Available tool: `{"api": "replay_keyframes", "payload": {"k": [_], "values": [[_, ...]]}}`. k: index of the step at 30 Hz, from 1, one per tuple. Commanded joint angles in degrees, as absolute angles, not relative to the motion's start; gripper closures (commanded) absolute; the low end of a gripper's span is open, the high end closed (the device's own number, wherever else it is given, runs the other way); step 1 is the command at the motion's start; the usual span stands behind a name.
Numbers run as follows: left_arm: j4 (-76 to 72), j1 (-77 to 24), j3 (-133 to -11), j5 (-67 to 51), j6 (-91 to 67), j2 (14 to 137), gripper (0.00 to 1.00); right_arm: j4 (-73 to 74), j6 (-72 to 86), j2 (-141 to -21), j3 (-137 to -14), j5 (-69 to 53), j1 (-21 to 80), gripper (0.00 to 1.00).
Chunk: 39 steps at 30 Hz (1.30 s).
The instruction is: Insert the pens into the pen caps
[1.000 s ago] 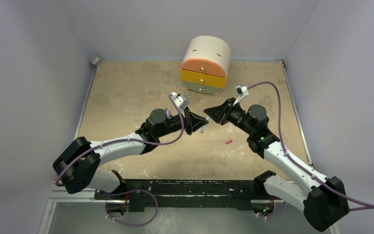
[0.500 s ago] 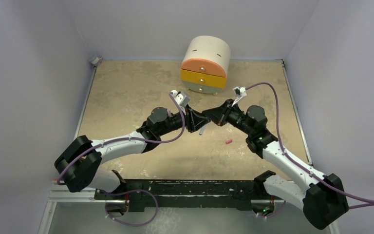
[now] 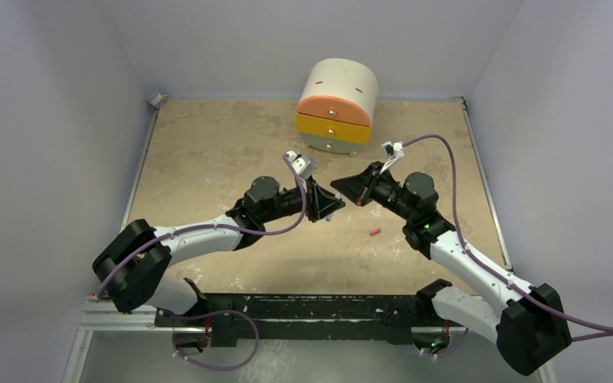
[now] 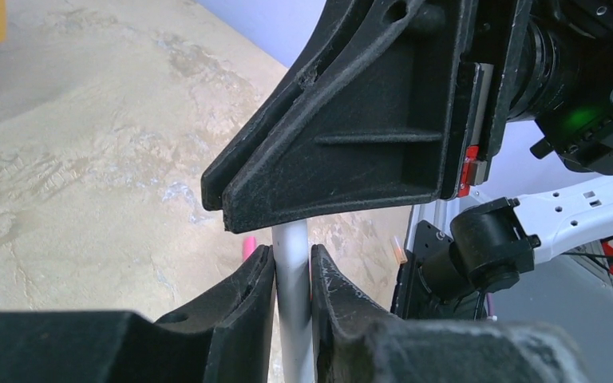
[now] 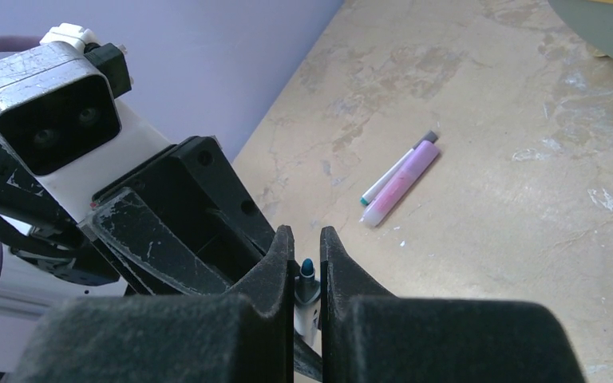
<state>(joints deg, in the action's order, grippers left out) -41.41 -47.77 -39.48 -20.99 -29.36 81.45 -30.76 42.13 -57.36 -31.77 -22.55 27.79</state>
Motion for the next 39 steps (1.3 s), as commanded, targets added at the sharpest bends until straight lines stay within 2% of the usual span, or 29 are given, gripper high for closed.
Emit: {"api": "replay_keyframes", "payload": {"k": [1, 3, 6, 9, 10, 12, 13, 14, 16, 22, 24, 29, 33, 37, 39], "values": [[-42.1, -48.0, -39.3, -23.4, -29.0, 81.1, 0.85, -34.3, 42.7, -57.1, -33.1, -23.8, 27.6, 1.0], [-41.8, -48.0, -39.0, -23.6, -28.8, 81.3, 0.97, -34.4, 42.7, -57.1, -33.0, -23.8, 27.6, 1.0], [-41.9, -48.0, -38.8, -23.2, -28.7, 81.5, 1.0, -32.8, 42.7, -56.5, -33.1, -21.4, 27.6, 1.0], [-40.3, -47.9, -39.0, -19.0, -28.0, 81.0, 1.0, -23.7, 39.2, -52.3, -34.8, -8.6, 27.6, 0.76], [-37.7, -47.8, -39.7, -16.3, -27.3, 80.8, 1.0, -19.8, 38.2, -50.6, -35.6, -3.3, 27.6, 0.62], [-31.4, -47.2, -41.8, -12.4, -25.3, 81.3, 1.0, -12.9, 37.7, -47.8, -37.0, 5.9, 27.4, 0.18], [-28.8, -46.7, -42.9, -12.0, -24.5, 81.9, 1.0, -9.9, 38.3, -46.8, -37.3, 8.9, 27.2, 0.1], [-26.8, -46.0, -43.8, -11.7, -24.1, 82.4, 1.0, -7.8, 38.9, -45.8, -37.3, 10.9, 26.9, 0.13], [-25.5, -44.5, -44.2, -11.7, -24.2, 82.8, 1.0, -4.5, 41.1, -44.5, -36.6, 12.8, 26.6, 0.27], [-24.8, -42.7, -44.1, -9.3, -24.7, 81.1, 1.0, 13.9, 57.4, -48.0, -34.2, 14.3, 26.5, 0.29], [-24.9, -42.8, -43.7, -8.1, -24.7, 80.5, 1.0, 17.6, 60.7, -49.6, -32.6, 13.4, 26.5, 0.34], [-26.0, -42.7, -42.6, -7.9, -24.7, 80.6, 1.0, 16.5, 63.8, -50.3, -26.6, 9.7, 26.5, 0.5], [-25.9, -42.5, -42.2, -8.0, -24.6, 80.7, 1.0, 14.8, 63.1, -52.6, -25.1, 9.3, 26.5, 0.54], [-25.8, -42.1, -41.7, -8.1, -24.4, 80.7, 1.0, 13.1, 61.8, -57.3, -24.9, 7.5, 26.4, 0.66], [-25.8, -41.9, -41.4, -8.0, -24.4, 80.8, 1.0, 10.3, 61.2, -59.6, -24.3, 6.4, 26.4, 0.76]]}}
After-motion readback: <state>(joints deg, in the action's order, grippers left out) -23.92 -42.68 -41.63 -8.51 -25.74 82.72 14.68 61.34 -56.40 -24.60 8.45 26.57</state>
